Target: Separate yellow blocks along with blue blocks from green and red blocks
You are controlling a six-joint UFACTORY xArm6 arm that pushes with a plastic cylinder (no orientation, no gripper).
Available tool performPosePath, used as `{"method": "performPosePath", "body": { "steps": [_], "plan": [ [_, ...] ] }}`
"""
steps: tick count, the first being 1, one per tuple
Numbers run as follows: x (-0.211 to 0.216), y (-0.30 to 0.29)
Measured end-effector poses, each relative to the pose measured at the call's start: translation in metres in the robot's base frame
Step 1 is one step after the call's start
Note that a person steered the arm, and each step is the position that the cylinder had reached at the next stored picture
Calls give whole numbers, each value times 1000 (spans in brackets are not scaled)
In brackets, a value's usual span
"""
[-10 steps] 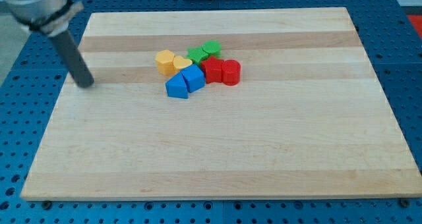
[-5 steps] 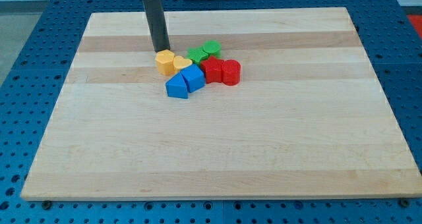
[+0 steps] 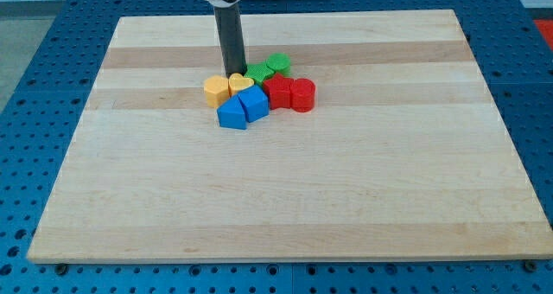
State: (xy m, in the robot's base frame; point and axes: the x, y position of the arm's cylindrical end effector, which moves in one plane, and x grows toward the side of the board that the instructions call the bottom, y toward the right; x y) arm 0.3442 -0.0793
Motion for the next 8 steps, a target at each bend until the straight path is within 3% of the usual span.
{"method": "performPosePath", "body": {
  "steps": [3, 4, 7, 8],
  "plan": [
    [10, 49],
    [35, 52],
    [43, -31],
    [25, -32]
  ]
}}
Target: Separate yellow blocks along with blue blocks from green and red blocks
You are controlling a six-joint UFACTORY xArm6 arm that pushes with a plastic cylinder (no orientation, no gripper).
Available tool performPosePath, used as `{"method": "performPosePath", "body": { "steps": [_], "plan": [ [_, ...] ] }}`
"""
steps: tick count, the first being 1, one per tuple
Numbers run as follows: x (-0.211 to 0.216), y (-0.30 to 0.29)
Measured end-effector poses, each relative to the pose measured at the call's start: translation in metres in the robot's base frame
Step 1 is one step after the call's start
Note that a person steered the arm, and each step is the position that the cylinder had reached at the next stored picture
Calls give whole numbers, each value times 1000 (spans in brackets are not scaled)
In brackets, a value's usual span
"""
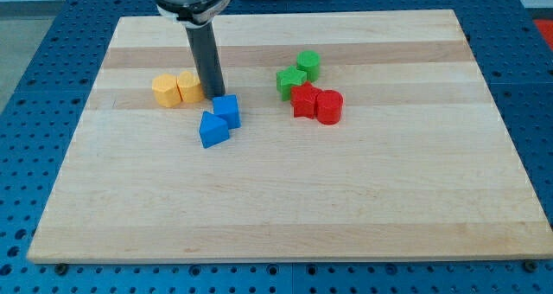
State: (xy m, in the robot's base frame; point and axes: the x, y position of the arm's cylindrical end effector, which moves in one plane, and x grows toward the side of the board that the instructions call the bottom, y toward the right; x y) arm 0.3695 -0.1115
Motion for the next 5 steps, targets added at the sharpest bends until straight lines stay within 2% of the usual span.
{"method": "performPosePath", "body": {
  "steps": [2, 3, 5],
  "plan": [
    [-64, 0],
    [-64, -21],
    [-33, -49]
  ]
}}
